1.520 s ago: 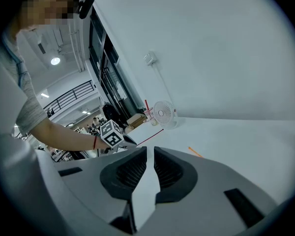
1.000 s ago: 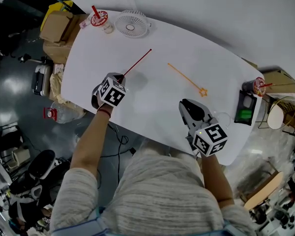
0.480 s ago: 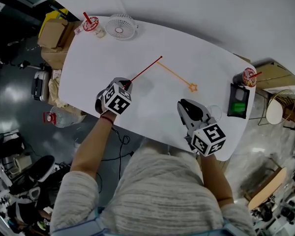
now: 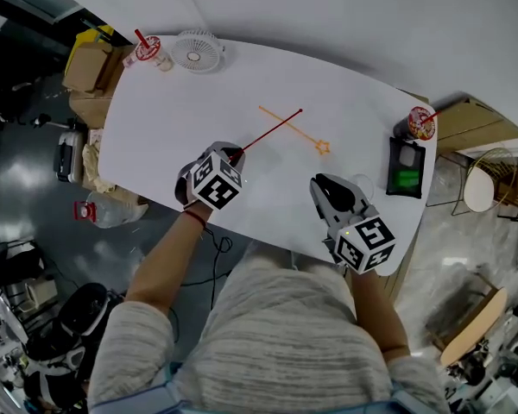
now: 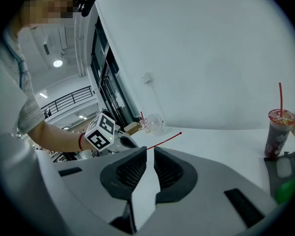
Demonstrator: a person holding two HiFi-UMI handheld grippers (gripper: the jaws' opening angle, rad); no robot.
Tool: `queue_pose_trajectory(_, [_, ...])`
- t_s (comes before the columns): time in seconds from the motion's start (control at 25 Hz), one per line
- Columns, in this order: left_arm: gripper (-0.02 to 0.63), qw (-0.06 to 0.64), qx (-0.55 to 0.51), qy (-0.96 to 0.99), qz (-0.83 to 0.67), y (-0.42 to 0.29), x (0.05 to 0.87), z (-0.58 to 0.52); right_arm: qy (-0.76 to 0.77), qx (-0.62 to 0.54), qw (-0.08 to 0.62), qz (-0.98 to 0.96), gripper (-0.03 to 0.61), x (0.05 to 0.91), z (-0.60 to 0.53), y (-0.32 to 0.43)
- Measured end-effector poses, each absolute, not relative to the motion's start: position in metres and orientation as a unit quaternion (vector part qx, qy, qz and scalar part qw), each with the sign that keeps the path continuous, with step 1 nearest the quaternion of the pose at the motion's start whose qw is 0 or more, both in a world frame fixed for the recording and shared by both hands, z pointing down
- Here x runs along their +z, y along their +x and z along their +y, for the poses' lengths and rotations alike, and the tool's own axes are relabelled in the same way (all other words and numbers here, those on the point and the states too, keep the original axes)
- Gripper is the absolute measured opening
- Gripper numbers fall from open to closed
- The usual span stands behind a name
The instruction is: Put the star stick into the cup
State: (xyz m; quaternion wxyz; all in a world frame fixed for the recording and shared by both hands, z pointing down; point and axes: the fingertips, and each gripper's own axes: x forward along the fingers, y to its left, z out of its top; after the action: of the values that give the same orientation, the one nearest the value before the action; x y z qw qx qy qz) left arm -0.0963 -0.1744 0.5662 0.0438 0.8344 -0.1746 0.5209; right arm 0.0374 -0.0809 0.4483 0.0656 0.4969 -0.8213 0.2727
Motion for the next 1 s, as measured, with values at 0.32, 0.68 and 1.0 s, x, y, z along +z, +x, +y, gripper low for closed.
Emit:
queue_pose_trajectory(0.32, [0.026,0.026,0.523,0.841,-0.137,-0.058,0.551,-0.14,0.506,0.258,0.073,-0.819,0.012,0.443,-0.056,0.057])
queue_pose_trajectory(0.68, [0.026,-0.013,0.533,0.842,-0.086,-0.023,0.531,-0.104,0.507,0.187,0.142,-0.83,0.012,0.439,-0.038,0.063])
queue_pose_trajectory(1.0, [0.026,-0.05,0.542,0.838,-0.051,0.002,0.511,-0.077,0.48,0.093,0.238,-0.84,0.015,0.433,-0.035,0.062])
